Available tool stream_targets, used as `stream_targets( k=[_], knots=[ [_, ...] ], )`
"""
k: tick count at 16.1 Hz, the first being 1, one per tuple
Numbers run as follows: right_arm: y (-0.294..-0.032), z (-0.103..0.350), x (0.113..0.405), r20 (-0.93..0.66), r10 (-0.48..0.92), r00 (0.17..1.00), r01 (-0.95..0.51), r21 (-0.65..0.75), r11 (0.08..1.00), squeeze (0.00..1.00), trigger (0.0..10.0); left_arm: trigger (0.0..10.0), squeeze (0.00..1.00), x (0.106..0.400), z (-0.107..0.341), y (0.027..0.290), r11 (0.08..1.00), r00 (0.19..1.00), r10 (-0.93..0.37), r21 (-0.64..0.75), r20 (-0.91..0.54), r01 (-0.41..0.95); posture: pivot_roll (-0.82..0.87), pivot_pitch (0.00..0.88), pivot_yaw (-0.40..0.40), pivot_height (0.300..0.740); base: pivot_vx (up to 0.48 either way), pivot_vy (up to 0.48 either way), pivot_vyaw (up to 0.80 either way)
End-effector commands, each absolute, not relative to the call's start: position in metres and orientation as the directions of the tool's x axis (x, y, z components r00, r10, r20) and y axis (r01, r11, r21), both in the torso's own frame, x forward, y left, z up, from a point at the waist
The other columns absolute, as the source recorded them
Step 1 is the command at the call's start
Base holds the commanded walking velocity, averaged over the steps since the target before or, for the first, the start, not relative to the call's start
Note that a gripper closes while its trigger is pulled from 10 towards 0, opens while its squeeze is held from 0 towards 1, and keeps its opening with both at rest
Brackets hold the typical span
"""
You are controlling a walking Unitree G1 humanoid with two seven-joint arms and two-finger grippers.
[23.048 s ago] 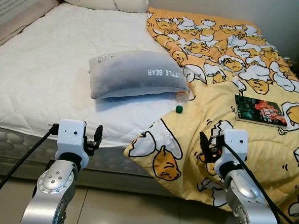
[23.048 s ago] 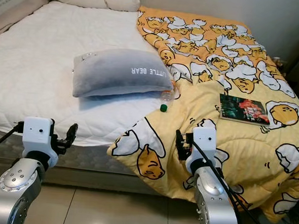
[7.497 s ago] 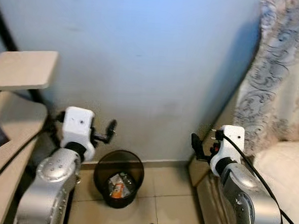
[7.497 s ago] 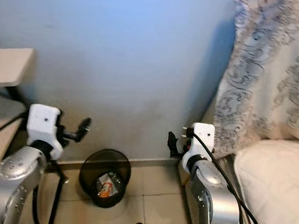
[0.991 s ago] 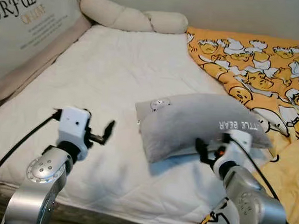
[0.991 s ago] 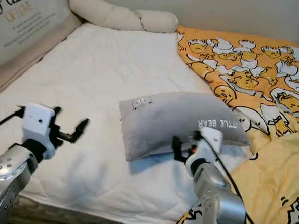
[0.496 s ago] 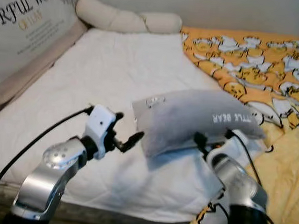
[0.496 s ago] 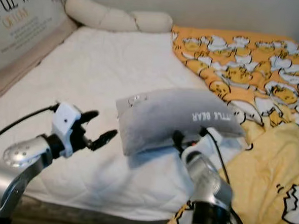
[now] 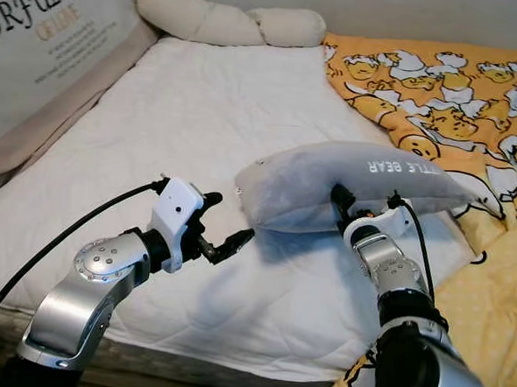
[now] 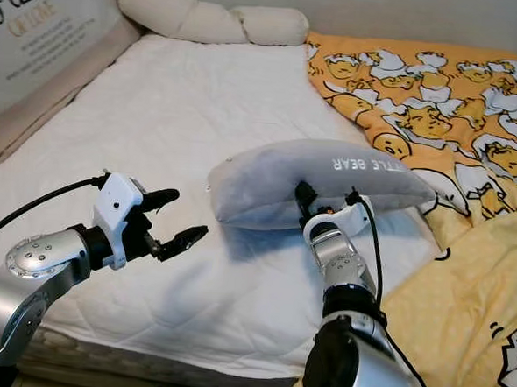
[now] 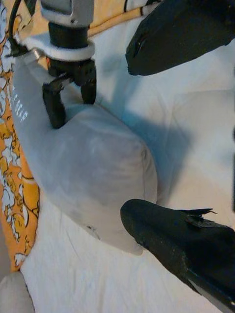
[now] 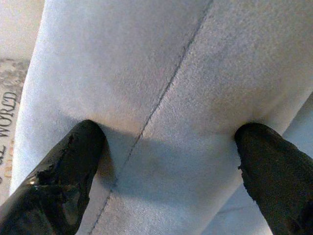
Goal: Clean up the room
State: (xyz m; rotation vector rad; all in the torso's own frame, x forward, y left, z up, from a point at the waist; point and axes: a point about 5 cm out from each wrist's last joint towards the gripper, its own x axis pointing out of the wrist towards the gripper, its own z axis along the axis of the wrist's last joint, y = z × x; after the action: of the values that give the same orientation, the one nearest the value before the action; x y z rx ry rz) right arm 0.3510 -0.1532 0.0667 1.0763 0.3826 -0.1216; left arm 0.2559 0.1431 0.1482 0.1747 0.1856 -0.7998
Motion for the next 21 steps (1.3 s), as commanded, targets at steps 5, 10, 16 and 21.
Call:
stream_targets(
  k=[5, 10, 16, 21],
  knots=[
    [-0.153, 0.082, 0.360, -0.267, 0.068, 0.961, 0.211, 0.871, 0.445, 1.00, 10.0, 10.0, 0.00, 0.248, 0.149, 0.142, 0.674, 0.672, -0.705, 0.080, -0.226, 0.735, 0.05, 0.000, 0.008, 0.740, 0.000, 0.000, 0.00],
    [-0.165, 0.090, 0.361, -0.217, 0.012, 0.976, 0.201, 0.919, 0.339, 1.00, 10.0, 10.0, 0.00, 0.237, 0.152, 0.130, 0.556, 0.540, -0.816, -0.023, -0.204, 0.831, 0.04, 0.000, 0.011, 0.740, 0.000, 0.000, 0.00],
    [-0.159, 0.075, 0.358, -0.301, 0.061, 0.952, 0.255, 0.884, 0.392, 0.97, 10.0, 10.0, 0.00, 0.242, 0.151, 0.131, 0.555, 0.540, -0.810, -0.001, -0.226, 0.832, 0.03, 0.000, 0.027, 0.740, 0.000, 0.000, 0.00],
    [-0.168, 0.071, 0.359, -0.361, 0.018, 0.932, 0.318, 0.841, 0.437, 0.00, 0.0, 10.0, 0.00, 0.244, 0.150, 0.134, 0.563, 0.549, -0.799, 0.015, -0.245, 0.826, 0.04, 0.000, 0.028, 0.740, 0.000, 0.000, 0.00]
  ],
)
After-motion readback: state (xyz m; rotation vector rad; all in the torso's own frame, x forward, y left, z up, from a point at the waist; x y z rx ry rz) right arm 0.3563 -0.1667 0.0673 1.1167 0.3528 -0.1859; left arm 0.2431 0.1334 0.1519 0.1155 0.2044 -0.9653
